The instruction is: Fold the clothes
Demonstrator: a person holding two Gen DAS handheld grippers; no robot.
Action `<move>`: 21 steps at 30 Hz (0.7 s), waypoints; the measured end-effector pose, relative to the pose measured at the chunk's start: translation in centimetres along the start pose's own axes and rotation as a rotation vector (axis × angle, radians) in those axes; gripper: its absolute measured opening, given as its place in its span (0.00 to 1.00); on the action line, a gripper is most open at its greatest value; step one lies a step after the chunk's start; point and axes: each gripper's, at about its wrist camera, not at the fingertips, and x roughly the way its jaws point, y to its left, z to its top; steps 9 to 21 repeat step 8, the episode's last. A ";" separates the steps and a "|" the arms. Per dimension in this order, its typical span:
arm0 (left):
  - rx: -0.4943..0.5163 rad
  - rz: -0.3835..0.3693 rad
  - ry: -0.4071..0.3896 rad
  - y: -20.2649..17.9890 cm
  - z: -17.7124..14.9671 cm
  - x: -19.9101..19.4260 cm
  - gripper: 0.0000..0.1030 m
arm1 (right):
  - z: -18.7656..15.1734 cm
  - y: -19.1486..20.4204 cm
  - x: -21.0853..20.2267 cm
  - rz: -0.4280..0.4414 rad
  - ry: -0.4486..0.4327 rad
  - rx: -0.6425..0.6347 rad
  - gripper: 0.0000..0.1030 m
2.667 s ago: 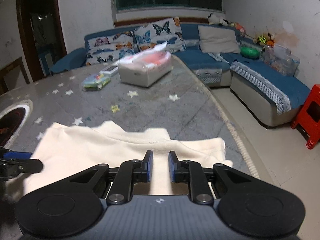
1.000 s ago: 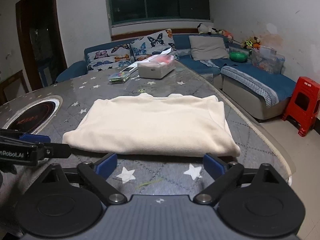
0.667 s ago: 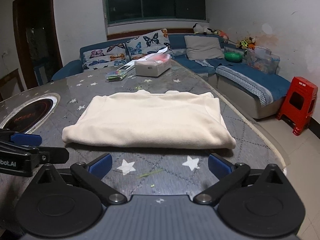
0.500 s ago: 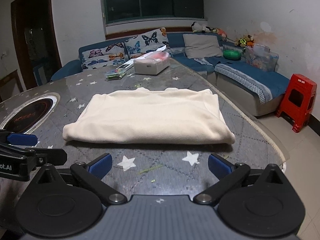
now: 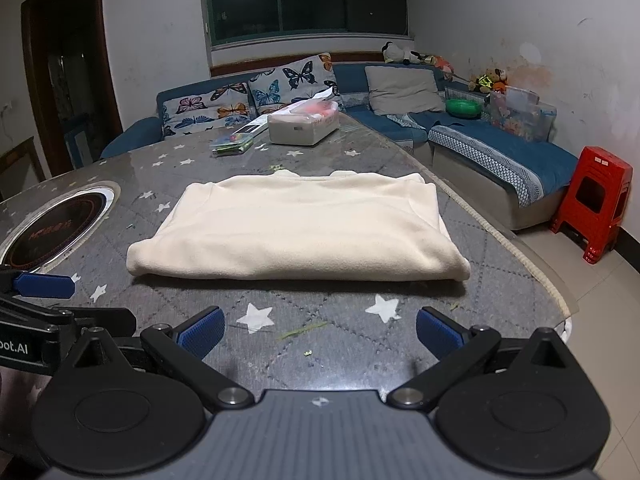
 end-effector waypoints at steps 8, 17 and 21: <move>-0.008 -0.004 -0.005 0.1 0.1 -0.1 1.00 | 0.0 0.2 0.0 -0.001 0.001 -0.002 1.00; -0.008 -0.004 -0.005 0.1 0.1 -0.1 1.00 | 0.0 0.2 0.0 -0.001 0.001 -0.002 1.00; -0.008 -0.004 -0.005 0.1 0.1 -0.1 1.00 | 0.0 0.2 0.0 -0.001 0.001 -0.002 1.00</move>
